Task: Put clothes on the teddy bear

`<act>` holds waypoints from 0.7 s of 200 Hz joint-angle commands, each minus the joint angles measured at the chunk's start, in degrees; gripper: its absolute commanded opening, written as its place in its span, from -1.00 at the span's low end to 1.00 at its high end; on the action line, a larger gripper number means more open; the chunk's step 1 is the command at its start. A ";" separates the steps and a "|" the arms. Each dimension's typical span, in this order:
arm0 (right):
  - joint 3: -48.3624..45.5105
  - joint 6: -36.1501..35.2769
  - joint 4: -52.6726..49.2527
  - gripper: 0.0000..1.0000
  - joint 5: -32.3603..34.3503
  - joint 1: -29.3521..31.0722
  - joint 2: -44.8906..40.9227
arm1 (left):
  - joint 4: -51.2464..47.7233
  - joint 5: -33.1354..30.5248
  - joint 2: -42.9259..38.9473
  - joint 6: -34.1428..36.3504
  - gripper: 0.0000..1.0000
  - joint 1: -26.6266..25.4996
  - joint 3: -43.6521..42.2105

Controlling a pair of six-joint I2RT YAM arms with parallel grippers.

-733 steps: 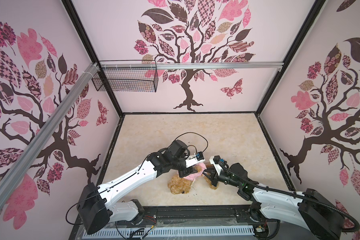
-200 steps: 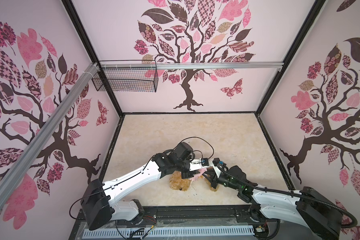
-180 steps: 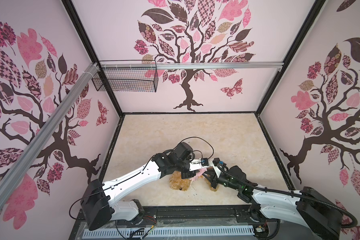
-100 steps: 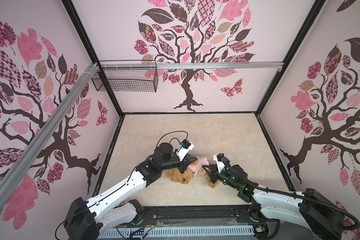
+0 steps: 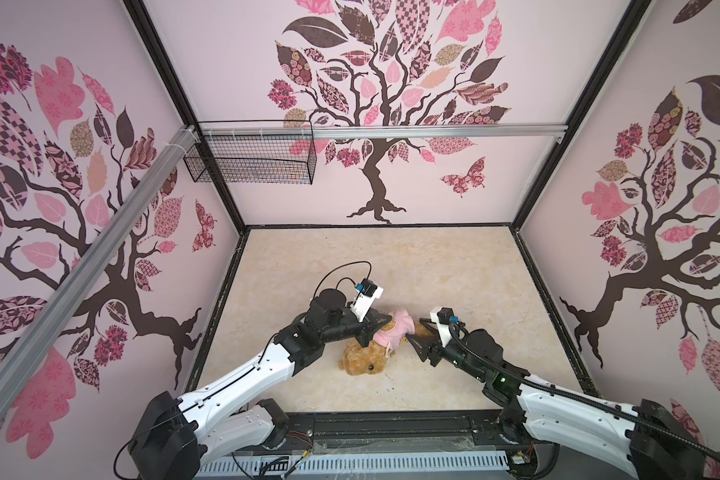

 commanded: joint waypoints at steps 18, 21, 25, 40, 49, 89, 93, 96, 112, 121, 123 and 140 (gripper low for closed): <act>4.97 -9.17 -2.21 0.58 0.14 2.45 -0.23 | 0.32 2.32 1.79 0.84 -1.00 0.30 1.28; 5.18 -9.72 -2.16 0.58 0.19 2.70 -0.15 | 0.33 2.34 1.83 0.78 -1.00 0.26 1.32; 5.33 -10.59 -2.15 0.58 0.16 3.16 -0.13 | 0.36 2.30 1.90 0.54 -1.00 0.22 1.33; 5.86 -13.49 -1.33 0.59 0.05 4.81 0.69 | 0.45 2.43 2.02 0.11 -1.00 0.13 1.45; 6.10 -14.76 -0.58 0.59 -0.22 5.76 1.65 | 0.51 2.59 2.06 -0.18 -1.00 -0.02 1.41; 7.13 -14.93 7.02 0.54 -4.63 6.57 9.09 | 1.34 2.92 2.02 -1.32 -1.00 -1.07 1.24; 7.27 -14.89 7.94 0.53 -5.16 6.61 9.95 | 1.47 2.94 2.09 -1.52 -1.00 -1.22 1.24; 7.38 -14.75 8.58 0.52 -5.46 6.57 10.61 | 1.47 2.95 2.10 -1.68 -1.00 -1.33 1.25; 8.04 -13.86 12.28 0.48 -6.46 6.59 14.14 | 1.79 3.09 2.11 -2.08 -1.00 -2.01 1.30; 8.18 -13.29 14.82 0.46 -6.28 6.57 16.38 | 1.98 3.26 2.10 -2.28 -1.00 -2.39 1.41; 8.20 -13.09 15.31 0.45 -6.19 6.61 16.90 | 2.13 3.30 2.06 -2.30 -1.00 -2.47 1.41; 8.20 -11.07 19.39 0.33 -3.90 6.63 21.26 | 2.94 4.54 1.70 -2.05 -1.00 -2.77 1.34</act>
